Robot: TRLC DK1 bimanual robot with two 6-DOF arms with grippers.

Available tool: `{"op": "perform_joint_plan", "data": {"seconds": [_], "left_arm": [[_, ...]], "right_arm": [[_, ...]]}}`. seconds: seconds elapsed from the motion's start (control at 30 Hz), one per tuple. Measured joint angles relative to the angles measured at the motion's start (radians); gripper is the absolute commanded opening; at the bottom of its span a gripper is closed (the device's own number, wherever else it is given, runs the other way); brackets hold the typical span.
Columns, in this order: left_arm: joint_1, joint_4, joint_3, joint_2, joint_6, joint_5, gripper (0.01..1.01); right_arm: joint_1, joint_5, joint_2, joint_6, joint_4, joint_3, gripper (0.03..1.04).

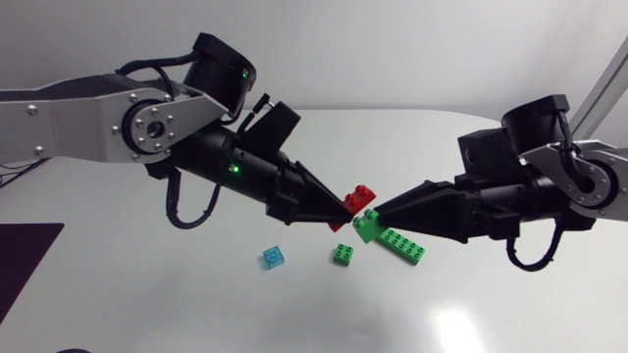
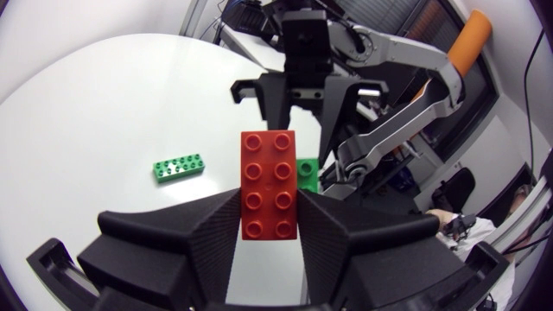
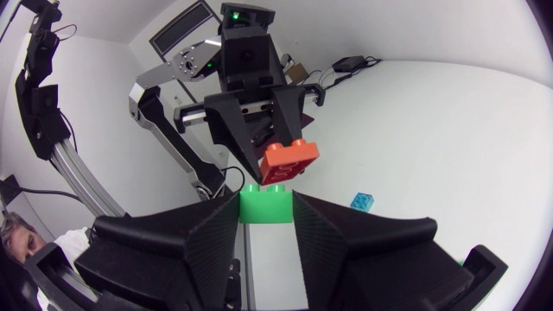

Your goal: Separate the duplo bricks

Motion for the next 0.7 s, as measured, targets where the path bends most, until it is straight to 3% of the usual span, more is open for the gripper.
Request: {"op": "perform_joint_plan", "data": {"seconds": [0.2,0.37,0.7], "left_arm": [[0.038,-0.039,-0.006,0.002,0.201,-0.228,0.221],[0.067,-0.011,-0.03,0.077,0.331,-0.413,0.221],[0.08,0.172,-0.041,0.325,0.428,-0.65,0.221]], "right_arm": [[-0.069,0.014,-0.029,-0.095,-0.098,0.0,0.25],[-0.088,0.028,-0.036,-0.147,-0.117,0.0,0.25],[-0.089,0.051,-0.051,-0.172,-0.124,0.0,0.25]]}}
